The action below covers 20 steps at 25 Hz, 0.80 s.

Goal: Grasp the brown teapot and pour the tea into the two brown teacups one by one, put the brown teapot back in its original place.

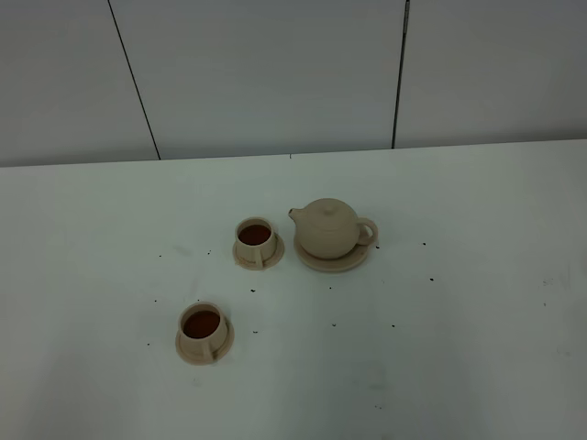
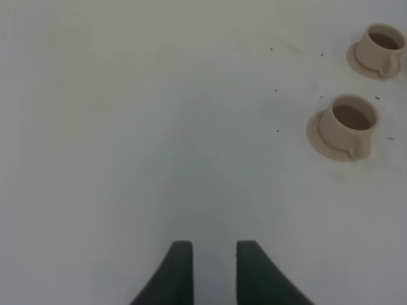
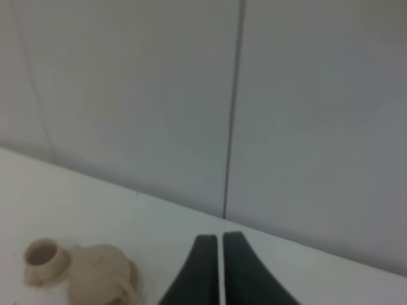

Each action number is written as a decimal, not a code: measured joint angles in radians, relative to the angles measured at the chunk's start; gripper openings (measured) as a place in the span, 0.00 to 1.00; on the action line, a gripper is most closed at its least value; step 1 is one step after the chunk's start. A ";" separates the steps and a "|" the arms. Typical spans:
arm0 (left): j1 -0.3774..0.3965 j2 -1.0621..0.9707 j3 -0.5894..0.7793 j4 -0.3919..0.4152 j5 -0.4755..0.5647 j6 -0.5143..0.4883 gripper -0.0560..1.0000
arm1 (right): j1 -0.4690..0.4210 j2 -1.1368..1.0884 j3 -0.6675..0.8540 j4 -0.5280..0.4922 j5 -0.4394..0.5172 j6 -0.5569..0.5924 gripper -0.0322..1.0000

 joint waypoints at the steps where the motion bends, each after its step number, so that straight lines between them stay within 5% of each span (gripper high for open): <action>1: 0.000 0.000 0.000 0.000 0.000 0.000 0.28 | 0.000 -0.025 0.053 0.026 -0.029 -0.022 0.03; 12: 0.000 0.000 0.000 0.000 0.000 0.000 0.28 | 0.000 -0.389 0.529 0.391 -0.302 -0.353 0.03; 20: 0.000 0.000 0.000 0.000 0.000 0.000 0.28 | 0.000 -0.701 0.715 0.497 -0.431 -0.402 0.03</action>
